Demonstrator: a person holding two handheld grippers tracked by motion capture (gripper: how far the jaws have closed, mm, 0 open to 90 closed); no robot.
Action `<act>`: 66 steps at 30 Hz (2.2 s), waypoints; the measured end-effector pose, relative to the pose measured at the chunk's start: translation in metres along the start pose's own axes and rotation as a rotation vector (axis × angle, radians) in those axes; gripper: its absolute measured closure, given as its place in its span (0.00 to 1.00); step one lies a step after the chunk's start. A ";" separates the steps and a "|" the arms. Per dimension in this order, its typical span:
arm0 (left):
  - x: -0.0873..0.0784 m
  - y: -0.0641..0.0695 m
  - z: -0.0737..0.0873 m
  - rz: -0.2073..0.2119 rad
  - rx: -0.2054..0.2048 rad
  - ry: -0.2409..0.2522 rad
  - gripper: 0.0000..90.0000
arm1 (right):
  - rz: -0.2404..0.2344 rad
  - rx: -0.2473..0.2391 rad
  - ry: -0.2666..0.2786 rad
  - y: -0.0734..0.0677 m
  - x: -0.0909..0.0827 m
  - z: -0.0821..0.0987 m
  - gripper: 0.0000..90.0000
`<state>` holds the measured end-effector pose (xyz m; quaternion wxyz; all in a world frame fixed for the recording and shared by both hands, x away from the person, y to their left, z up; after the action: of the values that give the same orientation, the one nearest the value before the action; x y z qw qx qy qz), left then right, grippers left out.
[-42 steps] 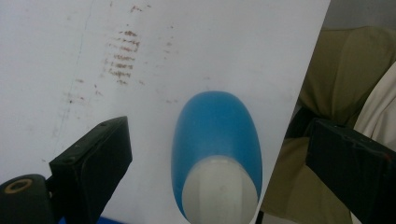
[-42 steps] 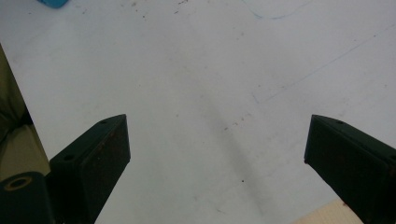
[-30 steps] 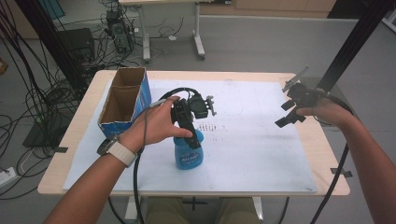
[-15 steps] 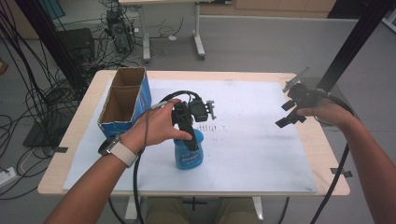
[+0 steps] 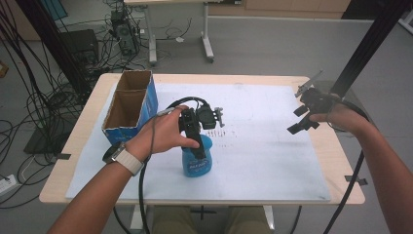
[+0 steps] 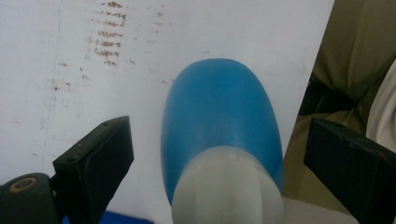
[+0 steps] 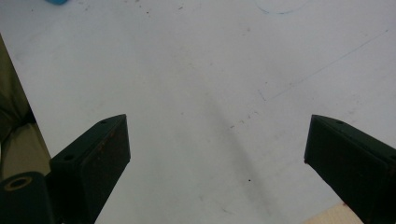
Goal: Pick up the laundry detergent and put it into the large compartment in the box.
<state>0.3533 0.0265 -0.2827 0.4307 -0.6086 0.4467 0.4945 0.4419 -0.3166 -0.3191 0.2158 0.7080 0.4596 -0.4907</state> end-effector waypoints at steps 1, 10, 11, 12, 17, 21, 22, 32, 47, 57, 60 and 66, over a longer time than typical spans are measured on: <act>0.000 0.000 0.000 -0.002 0.001 0.001 0.10 | 0.000 0.001 0.001 0.000 0.000 0.000 0.07; -0.001 -0.002 0.001 -0.010 -0.001 -0.001 0.10 | -0.002 0.003 0.002 -0.001 0.001 0.000 0.07; -0.001 -0.002 0.001 -0.010 -0.004 -0.001 0.10 | -0.001 -0.001 0.003 0.000 0.001 0.000 0.07; 0.000 -0.002 0.001 -0.009 -0.004 -0.002 0.10 | -0.001 0.001 0.002 -0.001 0.001 0.000 0.07; 0.000 -0.002 0.001 -0.009 -0.009 0.004 0.10 | -0.004 0.003 0.001 -0.001 0.001 0.001 0.07; -0.001 -0.002 0.001 -0.013 -0.006 0.006 0.10 | -0.005 -0.002 0.000 -0.001 0.002 0.000 0.07; -0.001 -0.002 0.001 -0.013 -0.008 0.007 0.10 | -0.005 -0.001 0.001 -0.001 0.002 0.000 0.07; -0.001 -0.002 0.002 -0.014 -0.008 0.007 0.10 | -0.005 0.006 -0.001 -0.001 0.002 0.001 0.07; -0.001 -0.002 0.002 -0.014 -0.006 0.007 0.09 | -0.005 -0.001 -0.003 -0.001 0.002 0.000 0.07; -0.001 -0.002 0.002 -0.016 -0.005 0.007 0.09 | -0.005 0.001 -0.003 -0.001 0.002 0.000 0.07; -0.001 -0.002 0.002 -0.016 -0.007 0.007 0.09 | -0.005 0.004 -0.001 -0.001 0.002 0.000 0.07; -0.001 -0.002 0.001 -0.016 -0.006 0.007 0.09 | -0.006 0.005 -0.001 -0.001 0.002 0.000 0.07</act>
<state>0.3552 0.0284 -0.2819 0.4314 -0.6152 0.4417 0.4901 0.4411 -0.3157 -0.3209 0.2132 0.7069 0.4604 -0.4929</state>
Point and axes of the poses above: each handheld gripper's, and its own axes: x roughly forward along the jaws, z roughly out of its underside, y roughly to its right, the point moved 2 cm from there along x, roughly forward along the jaws, and after that the axes turned 2 degrees about -z, right-handed, at the moved point
